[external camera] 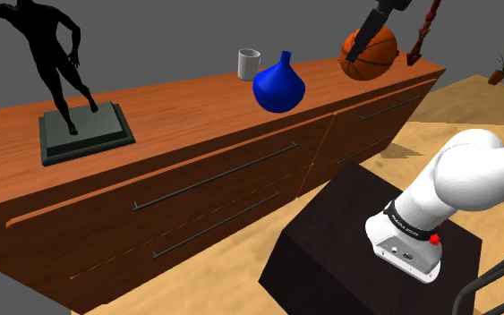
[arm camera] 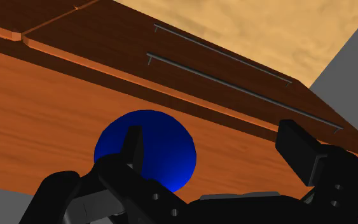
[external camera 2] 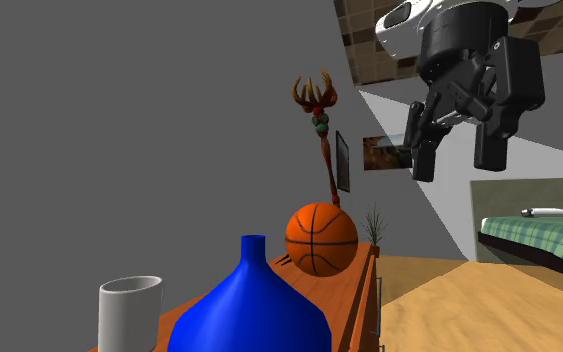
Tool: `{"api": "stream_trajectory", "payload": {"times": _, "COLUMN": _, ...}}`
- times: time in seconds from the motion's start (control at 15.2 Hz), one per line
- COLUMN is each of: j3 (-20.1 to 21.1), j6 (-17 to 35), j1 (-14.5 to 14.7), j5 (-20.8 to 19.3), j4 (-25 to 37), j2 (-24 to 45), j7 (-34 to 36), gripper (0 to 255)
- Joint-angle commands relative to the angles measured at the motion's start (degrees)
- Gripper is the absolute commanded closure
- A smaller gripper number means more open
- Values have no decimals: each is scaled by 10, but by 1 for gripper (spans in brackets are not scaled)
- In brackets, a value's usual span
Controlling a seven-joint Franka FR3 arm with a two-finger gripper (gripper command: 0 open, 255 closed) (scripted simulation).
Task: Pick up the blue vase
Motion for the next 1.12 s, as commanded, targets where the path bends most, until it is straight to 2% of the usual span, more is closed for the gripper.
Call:
{"api": "stream_trajectory", "payload": {"times": 0.0, "j3": 0, "j6": 0, "j1": 0, "j5": 0, "j4": 0, "j2": 0, "j7": 0, "gripper": 0}}
{"api": "stream_trajectory", "payload": {"times": 0.53, "j3": -9, "j6": 66, "j1": -6, "j5": -11, "j4": 109, "j2": 188, "j7": -16, "gripper": 0}}
{"api": "stream_trajectory", "payload": {"times": 1.06, "j3": -17, "j6": 85, "j1": -11, "j5": -17, "j4": 267, "j2": 377, "j7": -29, "gripper": 0}}
